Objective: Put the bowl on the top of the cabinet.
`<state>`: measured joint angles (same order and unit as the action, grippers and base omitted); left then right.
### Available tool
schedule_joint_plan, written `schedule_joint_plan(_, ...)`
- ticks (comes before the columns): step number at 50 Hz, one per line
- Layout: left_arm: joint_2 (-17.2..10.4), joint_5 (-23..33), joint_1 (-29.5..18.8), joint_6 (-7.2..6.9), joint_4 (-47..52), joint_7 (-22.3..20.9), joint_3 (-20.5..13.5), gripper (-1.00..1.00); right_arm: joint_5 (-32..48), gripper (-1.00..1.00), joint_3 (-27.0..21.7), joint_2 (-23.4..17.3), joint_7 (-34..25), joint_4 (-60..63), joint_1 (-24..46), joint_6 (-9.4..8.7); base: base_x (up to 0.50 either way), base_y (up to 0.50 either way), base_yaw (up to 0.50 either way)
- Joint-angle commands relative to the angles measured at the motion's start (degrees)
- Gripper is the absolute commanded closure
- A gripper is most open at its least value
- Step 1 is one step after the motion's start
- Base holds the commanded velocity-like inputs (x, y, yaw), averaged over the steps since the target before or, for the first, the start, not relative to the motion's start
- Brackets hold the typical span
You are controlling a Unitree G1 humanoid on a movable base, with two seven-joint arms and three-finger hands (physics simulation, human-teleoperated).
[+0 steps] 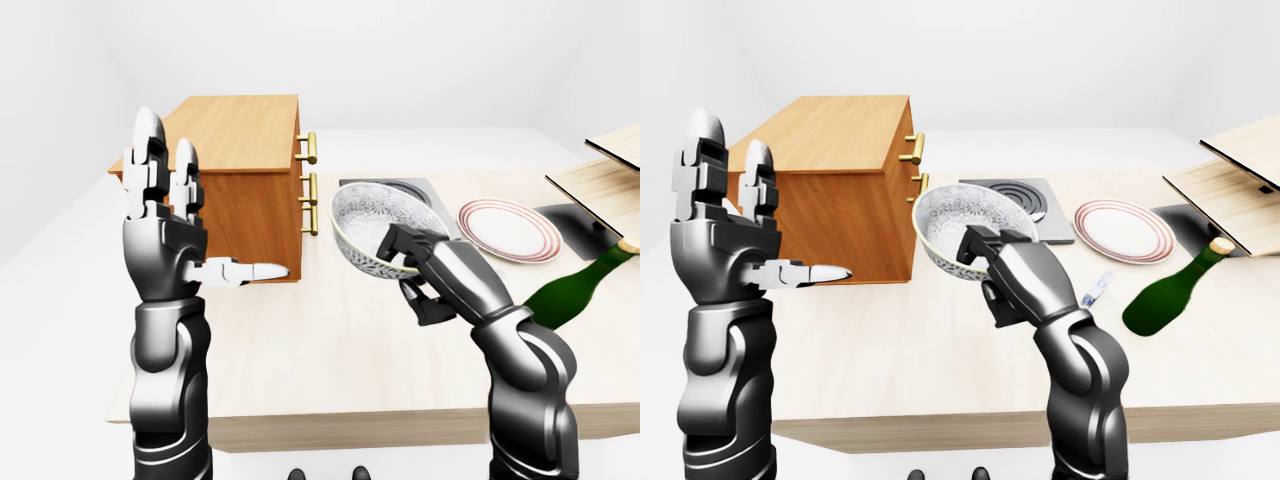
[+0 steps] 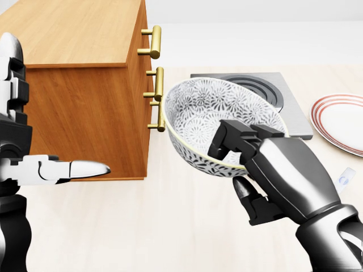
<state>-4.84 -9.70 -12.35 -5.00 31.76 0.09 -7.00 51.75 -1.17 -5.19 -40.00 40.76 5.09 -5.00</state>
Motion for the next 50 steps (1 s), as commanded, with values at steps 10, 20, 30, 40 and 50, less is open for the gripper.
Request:
schedule_joint_plan(10, 0.2, 0.1, 0.6, 0.00, 0.4, 0.2, 0.1, -1.00, -10.9, 1.00, -9.2, -14.1, 0.0, -8.5, 24.0, 0.00, 0.00, 0.00, 0.00)
schedule_joint_plan(20, 0.2, 0.0, 0.8, 0.00, 0.6, 0.0, 0.0, -1.00, -10.9, 1.00, -6.4, -15.7, 0.0, -15.0, 35.7, 0.00, 0.00, 0.00, 0.00)
schedule_joint_plan(30, 0.1, 0.2, 0.8, 0.00, 0.0, -0.1, 0.0, -1.00, -11.0, 1.00, -2.4, -13.8, 0.0, -34.8, 53.9, 0.00, 0.00, 0.00, 0.00)
schedule_joint_plan(40, 0.0, 0.4, 0.9, 0.00, 0.6, -0.3, 0.0, -1.00, -10.4, 1.00, 0.2, -10.2, 0.0, -54.9, 66.3, 3.78, 0.00, 0.00, 0.00)
schedule_joint_plan(50, -0.3, 0.1, 0.3, 0.00, 0.0, -0.5, -0.4, -1.00, -10.1, 1.00, 1.5, -6.9, 0.0, -72.8, 76.2, 10.00, 0.00, 0.00, 0.00)
